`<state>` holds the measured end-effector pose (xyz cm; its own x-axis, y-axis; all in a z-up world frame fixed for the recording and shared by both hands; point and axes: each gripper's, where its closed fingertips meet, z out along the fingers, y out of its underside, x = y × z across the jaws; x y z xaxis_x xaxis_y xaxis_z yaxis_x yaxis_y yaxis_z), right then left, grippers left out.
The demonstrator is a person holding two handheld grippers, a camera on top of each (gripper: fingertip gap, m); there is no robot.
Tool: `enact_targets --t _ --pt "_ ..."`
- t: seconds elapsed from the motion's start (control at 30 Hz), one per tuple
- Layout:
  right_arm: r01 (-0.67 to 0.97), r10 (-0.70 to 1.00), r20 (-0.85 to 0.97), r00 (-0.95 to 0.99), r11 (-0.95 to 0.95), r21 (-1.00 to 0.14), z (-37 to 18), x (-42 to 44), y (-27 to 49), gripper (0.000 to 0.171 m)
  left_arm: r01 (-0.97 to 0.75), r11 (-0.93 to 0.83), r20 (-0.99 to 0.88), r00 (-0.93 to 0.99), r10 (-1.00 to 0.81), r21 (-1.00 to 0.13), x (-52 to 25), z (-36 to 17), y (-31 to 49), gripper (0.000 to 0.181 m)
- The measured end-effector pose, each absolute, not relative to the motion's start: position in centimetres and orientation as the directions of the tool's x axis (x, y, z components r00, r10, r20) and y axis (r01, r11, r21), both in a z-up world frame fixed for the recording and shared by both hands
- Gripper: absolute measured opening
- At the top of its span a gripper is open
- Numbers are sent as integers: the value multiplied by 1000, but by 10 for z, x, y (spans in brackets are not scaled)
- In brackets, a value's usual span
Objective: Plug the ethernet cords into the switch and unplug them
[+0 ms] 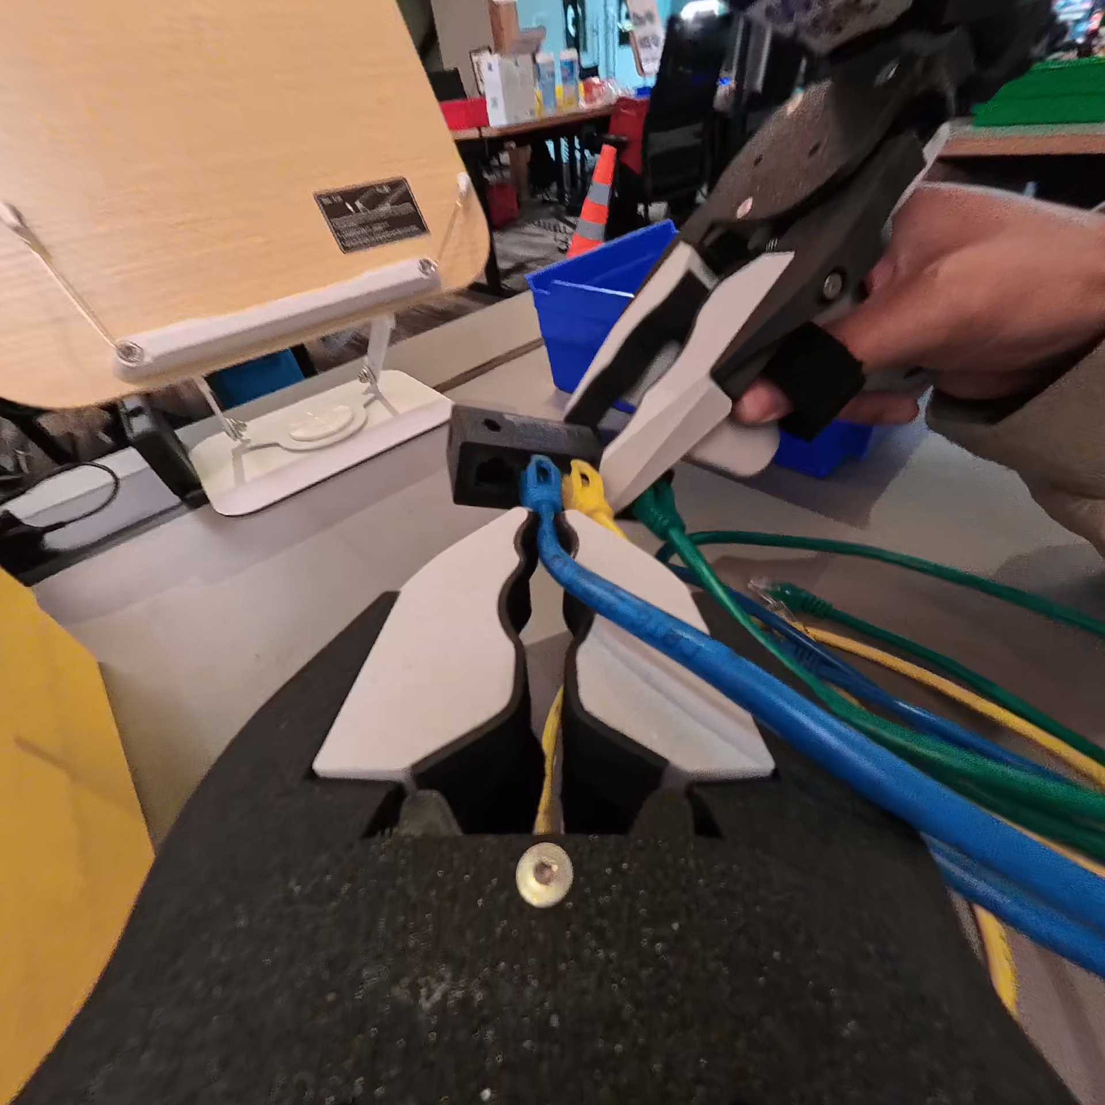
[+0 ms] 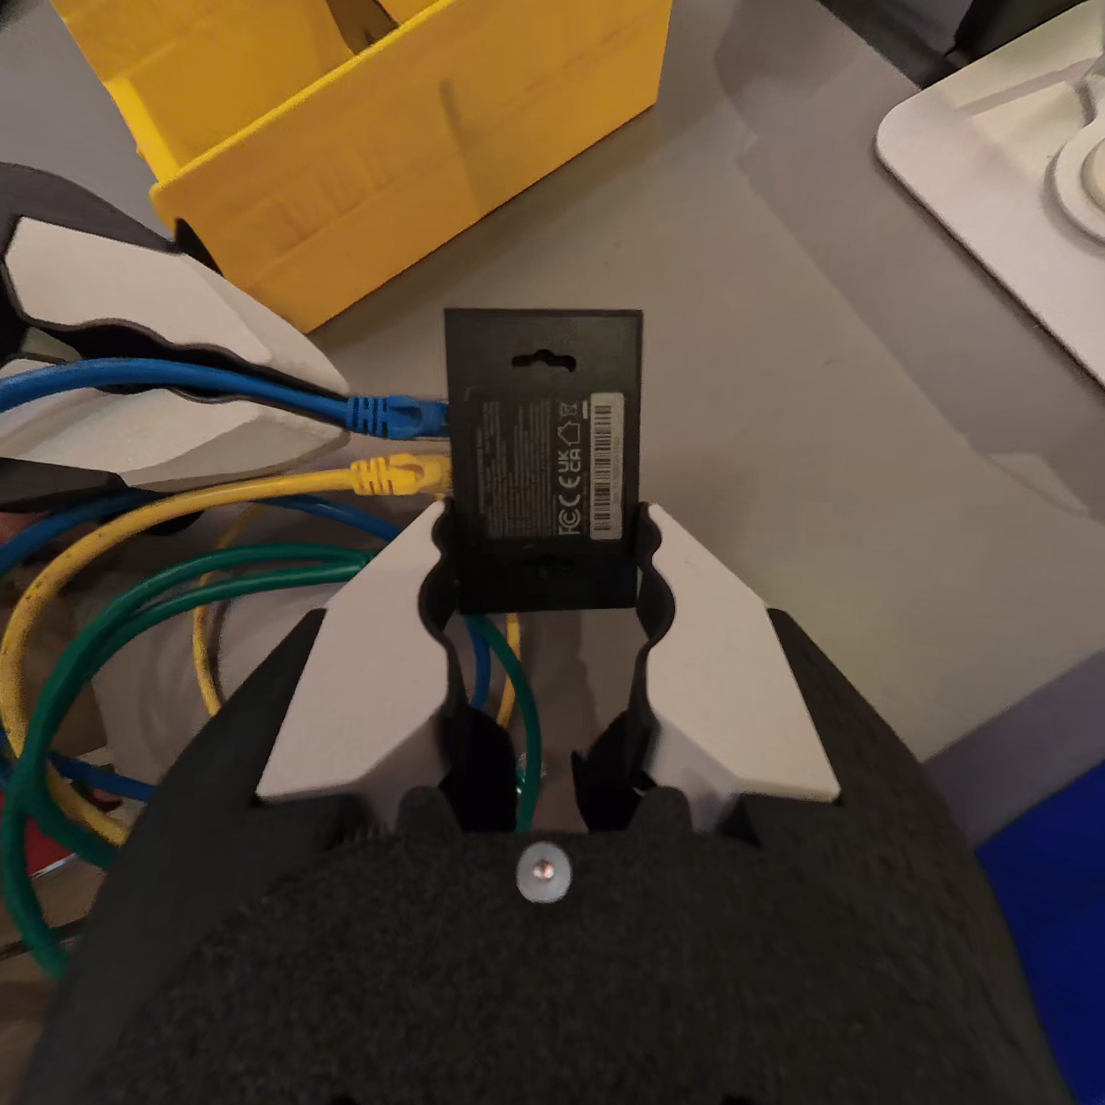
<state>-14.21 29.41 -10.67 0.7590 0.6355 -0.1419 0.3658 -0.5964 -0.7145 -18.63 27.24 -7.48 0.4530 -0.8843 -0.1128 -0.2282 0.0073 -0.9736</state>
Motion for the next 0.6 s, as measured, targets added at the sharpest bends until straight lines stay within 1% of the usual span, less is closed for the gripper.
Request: enact_targets --t 0.07,0.1,0.13,0.2,0.27,0.33,0.43,0.57,0.6 --pt "347 616 -133 776 -594 -725 -98 -136 299 60 -261 -28 -93 442 -892 -965 -189 -80 273 3" --pt "347 586 -88 805 -586 -732 -92 -126 305 59 -271 -40 -91 454 -886 -962 -194 -80 274 8" --pt "341 558 -52 828 -576 -743 -83 -114 311 59 -268 -52 -83 469 -879 -962 -202 -80 275 20" --pt "290 516 -40 856 -542 -788 -54 -93 321 59 -248 -90 -47 496 -867 -965 -221 -78 274 19" --pt "251 450 8 893 -483 -839 -17 -69 330 60 -231 -129 -13 527 -850 -964 -244 -78 271 19" --pt "262 388 97 917 -399 -879 29 -47 335 60 -212 -169 24 555 -831 -963 -265 -82 264 17" --pt "295 289 208 934 -299 -908 99 -13 336 59 -178 -226 79 592 -802 -958 -289 -93 251 12" --pt "278 149 247 957 -241 -930 180 47 335 60 -208 -271 93 607 -790 -940 -303 -117 241 9" --pt "276 92 261 961 -230 -933 197 68 335 60 -216 -268 86 607 -790 -939 -305 -117 241 9"
